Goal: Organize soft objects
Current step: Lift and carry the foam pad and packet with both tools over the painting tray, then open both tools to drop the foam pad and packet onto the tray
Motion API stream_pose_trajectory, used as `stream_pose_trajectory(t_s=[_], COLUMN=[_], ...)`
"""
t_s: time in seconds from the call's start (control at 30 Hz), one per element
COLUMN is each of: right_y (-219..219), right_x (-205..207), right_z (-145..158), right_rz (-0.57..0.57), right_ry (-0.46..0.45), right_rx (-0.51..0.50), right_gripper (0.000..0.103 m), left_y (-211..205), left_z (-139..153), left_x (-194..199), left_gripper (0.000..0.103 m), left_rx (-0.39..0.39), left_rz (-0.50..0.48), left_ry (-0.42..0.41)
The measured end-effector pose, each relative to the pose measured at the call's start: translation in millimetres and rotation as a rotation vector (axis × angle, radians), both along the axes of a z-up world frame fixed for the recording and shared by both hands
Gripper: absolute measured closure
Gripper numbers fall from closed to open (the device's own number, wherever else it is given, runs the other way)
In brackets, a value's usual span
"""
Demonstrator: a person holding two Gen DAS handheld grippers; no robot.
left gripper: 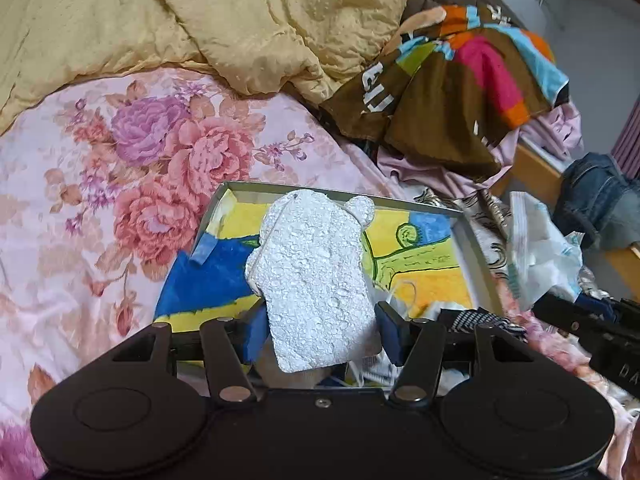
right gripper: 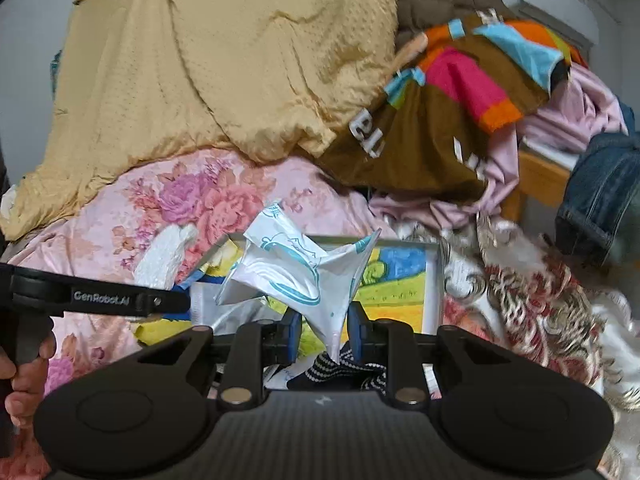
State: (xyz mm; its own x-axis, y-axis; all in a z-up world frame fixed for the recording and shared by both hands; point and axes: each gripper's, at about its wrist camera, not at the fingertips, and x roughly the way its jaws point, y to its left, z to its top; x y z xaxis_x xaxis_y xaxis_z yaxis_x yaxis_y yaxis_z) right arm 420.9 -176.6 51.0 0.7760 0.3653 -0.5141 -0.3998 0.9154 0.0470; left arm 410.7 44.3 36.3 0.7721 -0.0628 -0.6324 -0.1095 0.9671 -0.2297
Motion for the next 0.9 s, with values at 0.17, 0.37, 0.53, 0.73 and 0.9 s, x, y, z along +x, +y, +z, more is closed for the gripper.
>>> stream_pose_trajectory(t_s=[0.17,0.37,0.53,0.73,0.9], right_y=[-2,-5,-7,-12,-19], right_x=[10,34,43,40,21], right_z=[-8,-14,-19,-21,-19], right_rz=[-0.048,-0.073,-0.081,-0.092,-0.098], right_ry=[0.043,0.088,0.109,0.113,0.064], right_rx=[0.009,0.031,0.050,0.073,0.096], right_gripper=[0.076,0.075,0.068,0.056,0.037], left_y=[-11,-19,-17,-14,-6], left_z=[-3,-9,-12,-18,-17], left_x=[24,50,62,62,49], left_gripper=[0.045,0.045,0.045,0.043,0.030], left_rx=[0.027,0.046,0.037,0.035,0.026], left_rz=[0.004,0.025,0.039,0.042,0.056], left_ry=[0.030,0.082,0.123,0.155,0.122])
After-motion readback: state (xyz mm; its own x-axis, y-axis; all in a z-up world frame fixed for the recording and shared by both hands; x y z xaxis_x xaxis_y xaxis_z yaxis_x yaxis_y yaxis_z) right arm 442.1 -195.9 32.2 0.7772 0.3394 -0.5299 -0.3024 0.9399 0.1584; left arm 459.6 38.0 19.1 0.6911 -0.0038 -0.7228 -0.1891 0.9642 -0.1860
